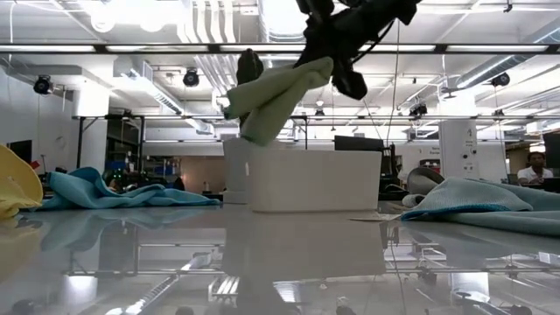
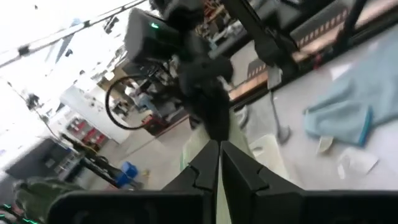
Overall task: Fold microfiber towels
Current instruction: Put the green towel into the bin
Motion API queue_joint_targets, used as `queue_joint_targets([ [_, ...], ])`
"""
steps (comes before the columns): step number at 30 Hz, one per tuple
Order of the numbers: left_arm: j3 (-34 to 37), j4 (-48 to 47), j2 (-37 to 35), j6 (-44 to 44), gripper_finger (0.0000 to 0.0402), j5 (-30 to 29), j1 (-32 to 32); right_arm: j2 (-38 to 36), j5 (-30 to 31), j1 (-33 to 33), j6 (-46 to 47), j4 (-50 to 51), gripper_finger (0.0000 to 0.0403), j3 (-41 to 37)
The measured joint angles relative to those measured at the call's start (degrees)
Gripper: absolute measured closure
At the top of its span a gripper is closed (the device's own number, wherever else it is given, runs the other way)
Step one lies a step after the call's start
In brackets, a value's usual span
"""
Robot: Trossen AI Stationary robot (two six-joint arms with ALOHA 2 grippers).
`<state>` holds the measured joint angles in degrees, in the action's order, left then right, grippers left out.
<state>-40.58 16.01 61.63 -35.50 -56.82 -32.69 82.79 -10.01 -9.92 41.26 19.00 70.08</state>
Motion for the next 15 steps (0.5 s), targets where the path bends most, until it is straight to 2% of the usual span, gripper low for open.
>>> queue_joint_targets([
  [7, 0.0, 0.3, -0.6, -0.5, 0.0398, -1.8, 0.0, -2.0, 6.1, -0.6, 0.7, 4.3, 0.0378, -0.2],
  [15, 0.0, 0.2, -0.7, -0.4, 0.0398, -1.8, 0.0, 2.9, 6.5, -0.8, 1.2, 4.3, 0.0378, -2.6],
])
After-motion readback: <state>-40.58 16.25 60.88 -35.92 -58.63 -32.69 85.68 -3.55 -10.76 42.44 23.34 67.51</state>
